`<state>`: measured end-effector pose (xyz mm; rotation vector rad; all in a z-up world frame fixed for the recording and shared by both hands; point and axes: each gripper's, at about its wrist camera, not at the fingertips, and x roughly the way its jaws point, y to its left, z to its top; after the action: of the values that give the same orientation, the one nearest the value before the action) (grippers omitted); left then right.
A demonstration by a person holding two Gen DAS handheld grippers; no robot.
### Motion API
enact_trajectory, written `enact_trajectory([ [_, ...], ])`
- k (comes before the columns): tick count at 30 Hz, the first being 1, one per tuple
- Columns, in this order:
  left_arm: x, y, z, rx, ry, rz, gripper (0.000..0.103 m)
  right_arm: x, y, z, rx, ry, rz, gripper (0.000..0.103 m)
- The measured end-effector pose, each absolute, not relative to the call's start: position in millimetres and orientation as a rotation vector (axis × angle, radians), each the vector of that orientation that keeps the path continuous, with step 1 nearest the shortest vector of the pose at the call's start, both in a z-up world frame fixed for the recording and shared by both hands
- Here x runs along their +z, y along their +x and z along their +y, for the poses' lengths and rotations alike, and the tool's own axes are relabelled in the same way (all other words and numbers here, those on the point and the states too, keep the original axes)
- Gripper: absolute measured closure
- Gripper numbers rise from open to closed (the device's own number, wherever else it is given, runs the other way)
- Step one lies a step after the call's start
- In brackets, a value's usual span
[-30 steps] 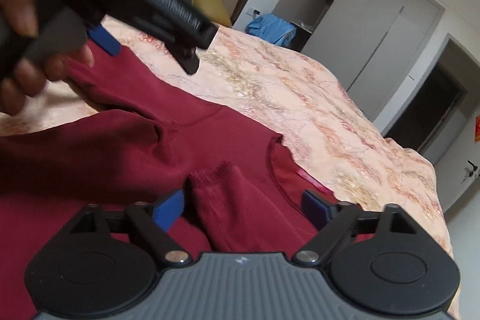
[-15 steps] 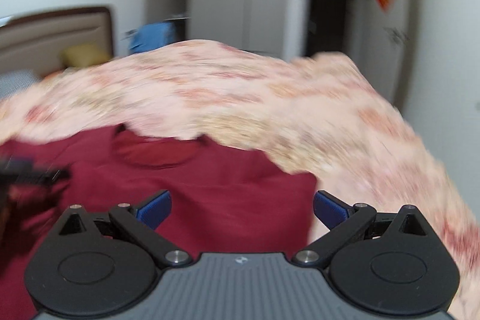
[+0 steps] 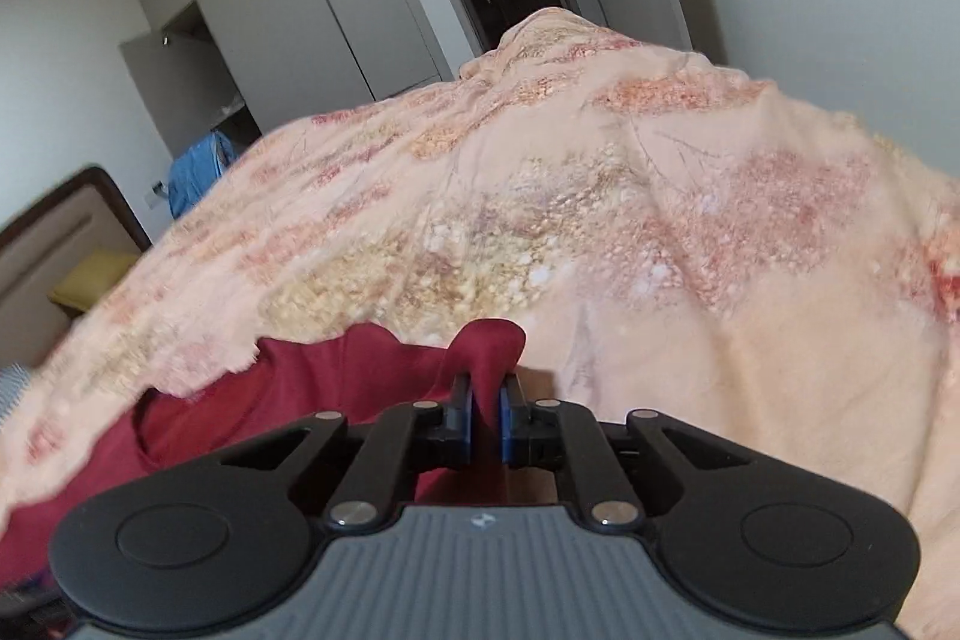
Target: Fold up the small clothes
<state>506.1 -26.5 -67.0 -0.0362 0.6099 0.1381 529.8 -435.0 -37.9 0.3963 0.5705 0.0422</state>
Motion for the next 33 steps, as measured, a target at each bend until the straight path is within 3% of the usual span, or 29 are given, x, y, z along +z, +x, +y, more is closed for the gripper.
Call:
enact_trajectory([
  [3, -67.2, 506.2, -28.2, 0.141, -0.029, 0.61, 0.0, -45.0, 533.7, -430.3, 0.033, 0.371, 0.608, 0.089],
  [4, -67.2, 506.3, -27.5, 0.14, -0.033, 0.61, 0.0, -43.9, 531.0, -430.9, 0.029, 0.371, 0.606, 0.079],
  [9, -67.8, 506.2, -26.8, 0.138, -0.04, 0.608, 0.0, -22.7, 486.2, -432.2, 0.013, 0.275, 0.547, 0.052],
  [13, -68.5, 505.0, -26.8, 0.139, -0.039, 0.6, 0.0, -19.6, 432.7, -427.3, 0.011, 0.175, 0.541, 0.05],
  [19, -68.7, 504.9, -26.9, 0.139, -0.038, 0.601, 0.0, -38.6, 404.0, -396.5, 0.074, -0.005, 0.574, 0.051],
  [23, -68.7, 504.8, -26.8, 0.138, -0.04, 0.6, 0.0, -41.3, 418.2, -391.2, 0.075, 0.048, 0.537, 0.055],
  [24, -68.8, 504.8, -26.8, 0.138, -0.039, 0.6, 0.0, -41.5, 422.0, -390.8, 0.065, 0.052, 0.525, 0.065],
  [25, -68.8, 504.8, -26.8, 0.138, -0.04, 0.6, 0.0, -41.7, 425.0, -391.0, 0.06, 0.056, 0.515, 0.083],
  [26, -68.7, 504.8, -26.8, 0.138, -0.04, 0.599, 0.0, -40.7, 426.7, -391.0, 0.057, 0.069, 0.515, 0.088],
  [28, -68.8, 504.6, -26.7, 0.136, -0.043, 0.598, 0.0, -38.8, 424.6, -393.8, 0.029, 0.096, 0.515, 0.093],
  [33, -69.1, 503.9, -25.8, 0.128, -0.048, 0.593, 0.0, -35.0, 411.9, -384.3, -0.061, -0.067, 0.494, 0.095],
])
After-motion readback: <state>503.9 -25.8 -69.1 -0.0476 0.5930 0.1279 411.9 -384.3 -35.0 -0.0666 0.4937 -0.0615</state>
